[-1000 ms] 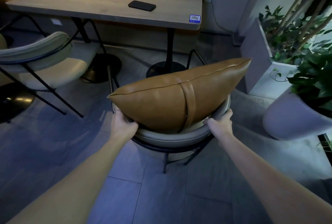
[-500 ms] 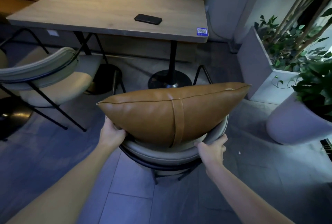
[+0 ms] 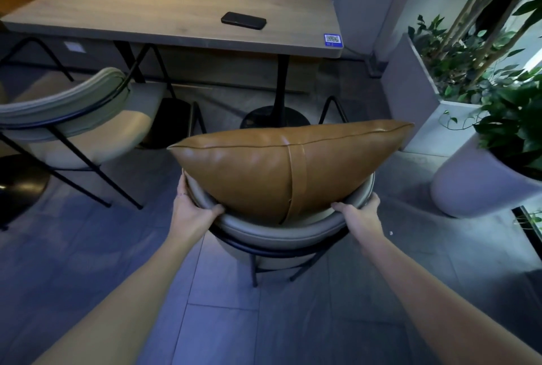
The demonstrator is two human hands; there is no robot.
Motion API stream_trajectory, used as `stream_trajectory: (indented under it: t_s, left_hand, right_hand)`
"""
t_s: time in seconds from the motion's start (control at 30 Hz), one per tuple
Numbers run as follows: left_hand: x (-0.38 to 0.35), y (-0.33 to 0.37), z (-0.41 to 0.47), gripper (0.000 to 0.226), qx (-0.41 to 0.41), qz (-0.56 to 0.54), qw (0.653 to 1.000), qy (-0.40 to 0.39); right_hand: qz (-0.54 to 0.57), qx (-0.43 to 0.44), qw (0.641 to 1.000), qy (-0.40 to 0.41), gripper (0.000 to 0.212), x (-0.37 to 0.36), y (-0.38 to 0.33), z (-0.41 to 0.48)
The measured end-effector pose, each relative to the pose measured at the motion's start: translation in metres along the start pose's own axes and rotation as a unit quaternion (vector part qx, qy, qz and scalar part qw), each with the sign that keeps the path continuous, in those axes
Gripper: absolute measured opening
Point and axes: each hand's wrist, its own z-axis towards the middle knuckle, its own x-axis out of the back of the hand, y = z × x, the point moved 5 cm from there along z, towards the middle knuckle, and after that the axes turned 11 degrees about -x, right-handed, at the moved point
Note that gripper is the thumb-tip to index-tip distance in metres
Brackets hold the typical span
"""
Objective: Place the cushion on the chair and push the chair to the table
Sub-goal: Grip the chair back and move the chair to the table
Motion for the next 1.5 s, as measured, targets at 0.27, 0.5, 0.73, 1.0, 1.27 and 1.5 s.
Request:
stream_trajectory:
  t_s: [0.27,0.5,0.73,1.0,1.27,1.5]
  left_hand:
    - [-0.053,-0.008,-0.070,0.135,0.177,-0.113,0.977,0.043]
    - [-0.067,-0.010,-0.070,0.114,0.191,-0.210,0.957,0.064]
    - [-0.056,-0.001,-0.050,0.075,0.192,-0.179,0.963,0.066]
    - [-0.054,-0.021,-0.011,0.111,0.183,-0.164,0.965,0.093]
    - [-0.067,-0.005,-0.019,0.067,0.202,-0.171,0.958,0.106]
    - [-0.083,0.006,-0.017,0.112,0.158,-0.181,0.967,0.091]
  right_hand:
    - [0.095,-0.052,0.989,-0.098,0.116,-0.006,0.013,-0.011]
    - [0.121,-0.031,0.985,-0.122,0.123,-0.022,0.016,-0.013]
    - [0.131,-0.027,0.985,-0.113,0.105,-0.035,0.009,-0.002]
    - [0.136,-0.033,0.986,-0.090,0.081,-0.050,-0.008,0.007]
    - [0.183,-0.021,0.980,-0.070,0.067,-0.045,-0.006,0.016]
    - [0.203,-0.021,0.978,-0.047,0.054,-0.026,-0.001,0.025]
